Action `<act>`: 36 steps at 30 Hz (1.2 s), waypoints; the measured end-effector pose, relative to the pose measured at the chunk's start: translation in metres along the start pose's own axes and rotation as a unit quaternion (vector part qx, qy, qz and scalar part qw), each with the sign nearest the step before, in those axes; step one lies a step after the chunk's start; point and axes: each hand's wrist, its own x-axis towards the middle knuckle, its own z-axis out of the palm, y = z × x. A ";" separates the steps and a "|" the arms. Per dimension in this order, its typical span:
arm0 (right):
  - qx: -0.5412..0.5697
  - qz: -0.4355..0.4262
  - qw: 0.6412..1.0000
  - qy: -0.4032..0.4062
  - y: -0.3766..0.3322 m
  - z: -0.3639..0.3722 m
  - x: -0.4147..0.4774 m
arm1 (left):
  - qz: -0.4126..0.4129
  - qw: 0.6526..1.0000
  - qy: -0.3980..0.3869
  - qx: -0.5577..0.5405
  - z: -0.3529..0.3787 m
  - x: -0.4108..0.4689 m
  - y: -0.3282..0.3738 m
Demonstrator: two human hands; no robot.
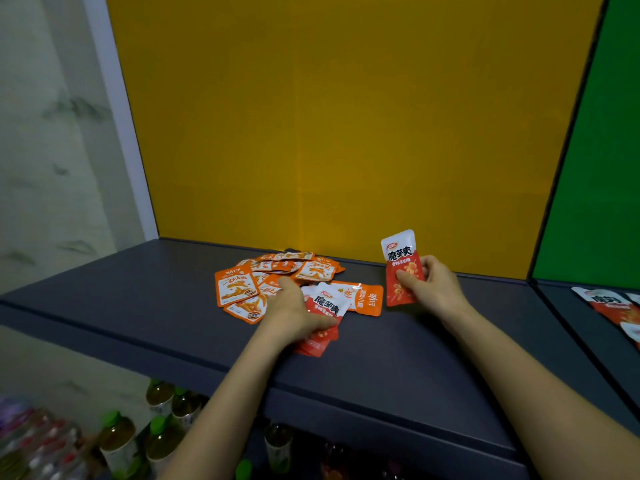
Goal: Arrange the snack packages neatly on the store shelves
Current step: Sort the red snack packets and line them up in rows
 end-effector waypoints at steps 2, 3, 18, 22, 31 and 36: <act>-0.005 -0.002 1.000 0.003 0.000 -0.001 -0.001 | -0.021 0.999 -0.029 -0.026 -0.003 0.002 0.002; -0.008 -0.002 1.000 0.005 0.000 -0.002 -0.002 | -0.027 0.998 -0.041 -0.030 -0.005 0.003 0.003; -0.003 0.018 1.000 0.016 -0.013 -0.019 -0.011 | 0.061 0.985 0.043 -0.154 -0.010 0.003 -0.010; 0.016 0.013 0.999 0.032 -0.018 -0.056 -0.022 | 0.085 0.950 0.014 -0.300 -0.008 -0.006 0.015; 0.066 0.019 0.995 0.069 0.014 -0.196 -0.080 | 0.086 0.886 -0.136 -0.435 0.071 -0.041 0.116; 0.042 0.043 0.993 0.103 0.049 -0.276 -0.110 | 0.068 0.873 -0.193 -0.442 0.128 -0.069 0.169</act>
